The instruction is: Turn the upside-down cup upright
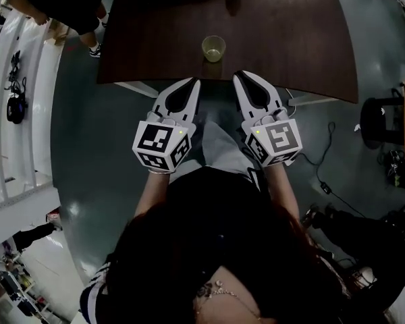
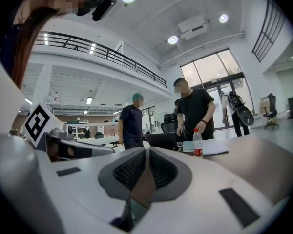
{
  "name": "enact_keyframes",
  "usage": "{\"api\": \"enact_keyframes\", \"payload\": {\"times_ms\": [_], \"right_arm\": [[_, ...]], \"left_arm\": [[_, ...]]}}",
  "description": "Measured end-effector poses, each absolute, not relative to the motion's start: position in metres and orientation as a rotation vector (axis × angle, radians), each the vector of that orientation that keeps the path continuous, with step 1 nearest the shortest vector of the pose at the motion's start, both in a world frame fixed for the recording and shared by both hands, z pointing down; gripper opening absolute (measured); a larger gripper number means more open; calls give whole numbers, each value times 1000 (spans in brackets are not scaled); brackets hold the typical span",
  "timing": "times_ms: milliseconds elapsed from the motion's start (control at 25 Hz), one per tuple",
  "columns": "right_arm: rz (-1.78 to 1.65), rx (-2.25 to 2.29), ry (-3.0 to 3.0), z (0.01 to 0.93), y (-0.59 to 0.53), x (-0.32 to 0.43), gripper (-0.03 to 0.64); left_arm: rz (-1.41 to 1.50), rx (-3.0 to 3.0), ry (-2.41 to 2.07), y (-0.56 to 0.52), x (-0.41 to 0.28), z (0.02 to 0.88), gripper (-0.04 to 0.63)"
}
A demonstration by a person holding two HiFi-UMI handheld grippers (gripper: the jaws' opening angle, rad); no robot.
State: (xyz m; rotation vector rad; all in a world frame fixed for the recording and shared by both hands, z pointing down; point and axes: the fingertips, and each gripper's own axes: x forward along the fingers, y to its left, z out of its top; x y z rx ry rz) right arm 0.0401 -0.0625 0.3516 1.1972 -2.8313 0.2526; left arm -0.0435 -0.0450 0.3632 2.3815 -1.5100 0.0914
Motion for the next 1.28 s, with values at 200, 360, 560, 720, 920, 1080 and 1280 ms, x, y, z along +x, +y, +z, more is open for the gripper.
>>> {"api": "enact_keyframes", "payload": {"times_ms": [200, 360, 560, 720, 920, 1080, 1280], "right_arm": [[268, 1174, -2840, 356, -97, 34, 19], [276, 1176, -2835, 359, -111, 29, 20], [271, 1210, -2806, 362, -128, 21, 20], [275, 1241, -2774, 369, -138, 15, 20], [264, 1249, -2722, 386, -151, 10, 20], [257, 1230, -2679, 403, -159, 8, 20], [272, 1229, -2644, 424, -170, 6, 21]], "left_arm": [[106, 2363, -1529, -76, -50, 365, 2], [118, 2355, -1532, -89, -58, 368, 2], [124, 2370, -1512, -107, -69, 369, 2], [138, 2379, -1488, -124, -77, 375, 2], [157, 2371, -1450, -145, -83, 390, 2], [175, 2357, -1427, -156, -86, 403, 2], [186, 2330, -1411, -168, -88, 419, 2]]}}
